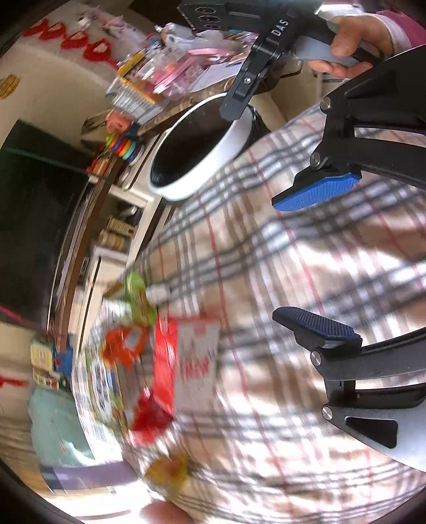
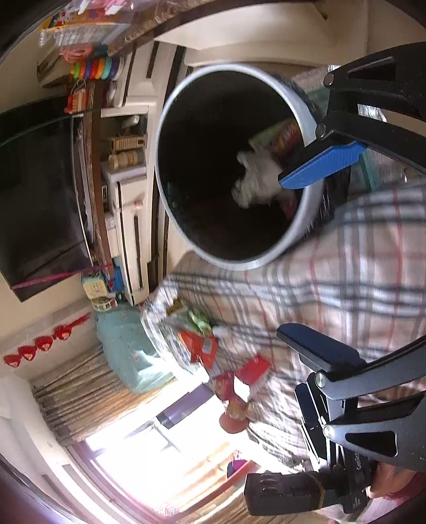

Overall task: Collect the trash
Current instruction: 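Move both open tools back to the bed toward the yellow bag and red carton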

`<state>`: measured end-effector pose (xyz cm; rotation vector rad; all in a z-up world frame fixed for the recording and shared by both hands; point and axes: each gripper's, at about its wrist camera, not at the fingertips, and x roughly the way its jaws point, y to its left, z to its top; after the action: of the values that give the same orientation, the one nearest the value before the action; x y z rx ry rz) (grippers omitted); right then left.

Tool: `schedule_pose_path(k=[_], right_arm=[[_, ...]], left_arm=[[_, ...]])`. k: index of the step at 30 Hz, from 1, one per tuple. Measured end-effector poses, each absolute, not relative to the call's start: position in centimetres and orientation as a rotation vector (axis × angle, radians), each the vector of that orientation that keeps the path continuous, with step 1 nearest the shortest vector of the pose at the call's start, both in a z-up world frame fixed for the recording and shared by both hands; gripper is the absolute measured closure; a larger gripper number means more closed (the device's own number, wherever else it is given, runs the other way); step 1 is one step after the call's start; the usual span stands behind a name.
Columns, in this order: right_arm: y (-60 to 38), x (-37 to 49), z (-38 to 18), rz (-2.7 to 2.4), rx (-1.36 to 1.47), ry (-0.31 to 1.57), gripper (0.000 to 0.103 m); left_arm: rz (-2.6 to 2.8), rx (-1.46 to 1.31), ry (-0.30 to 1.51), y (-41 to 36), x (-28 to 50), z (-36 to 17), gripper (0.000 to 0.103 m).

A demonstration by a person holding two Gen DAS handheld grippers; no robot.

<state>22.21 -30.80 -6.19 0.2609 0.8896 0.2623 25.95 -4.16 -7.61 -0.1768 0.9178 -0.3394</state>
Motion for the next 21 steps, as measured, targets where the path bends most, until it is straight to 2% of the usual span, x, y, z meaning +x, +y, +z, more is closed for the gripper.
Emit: schedule_pose_path(k=[9, 21], right_arm=[[-25.6, 22.1, -6.9, 0.373, 0.247, 0.899, 0.013], [-19.3, 22.3, -7.5, 0.477, 0.141, 0.872, 0.012]], left_arm=[[-0.242, -0.242, 0.914, 1.5, 22.9, -7.5, 0.043], [-0.161, -0.312, 0.924, 6.0, 22.5, -7.6, 0.043]])
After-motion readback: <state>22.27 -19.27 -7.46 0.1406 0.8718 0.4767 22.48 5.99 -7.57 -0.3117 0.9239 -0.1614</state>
